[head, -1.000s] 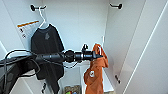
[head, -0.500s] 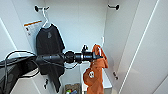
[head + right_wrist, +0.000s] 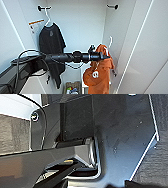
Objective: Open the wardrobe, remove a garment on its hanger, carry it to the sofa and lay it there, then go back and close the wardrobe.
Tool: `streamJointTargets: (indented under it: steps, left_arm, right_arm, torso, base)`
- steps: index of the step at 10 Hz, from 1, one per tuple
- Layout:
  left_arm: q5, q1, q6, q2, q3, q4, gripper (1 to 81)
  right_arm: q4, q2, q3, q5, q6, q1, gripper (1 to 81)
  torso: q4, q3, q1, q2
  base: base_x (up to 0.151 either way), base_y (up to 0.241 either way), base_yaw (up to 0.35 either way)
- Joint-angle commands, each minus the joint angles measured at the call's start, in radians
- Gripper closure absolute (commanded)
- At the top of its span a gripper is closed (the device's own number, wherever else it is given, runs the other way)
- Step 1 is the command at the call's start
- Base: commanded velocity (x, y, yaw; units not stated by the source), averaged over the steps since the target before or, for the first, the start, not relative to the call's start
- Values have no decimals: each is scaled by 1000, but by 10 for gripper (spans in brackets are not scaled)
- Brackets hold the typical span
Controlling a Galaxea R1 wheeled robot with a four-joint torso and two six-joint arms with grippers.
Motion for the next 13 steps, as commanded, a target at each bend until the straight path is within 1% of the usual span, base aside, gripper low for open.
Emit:
streamJointTargets:
  steps: [1, 5, 13]
  left_arm:
    - [48, -184, 12, 78, -19, -11, 811]
    - [48, -175, 14, 90, -15, -11, 811]
    - [50, -164, 14, 64, -6, -11, 811]
  right_arm:
    - [-10, 7, 6, -50, -4, 29, 10]
    - [-10, 7, 6, -50, -4, 28, 10]
    - [-10, 7, 6, -42, -4, 25, 10]
  torso:
    - [0, 0, 0, 0]
    - [0, 0, -1, 0]
    - [0, 0, -1, 0]
  base:
    - [-74, 0, 0]
    - [-74, 0, 0]
    - [-90, 0, 0]
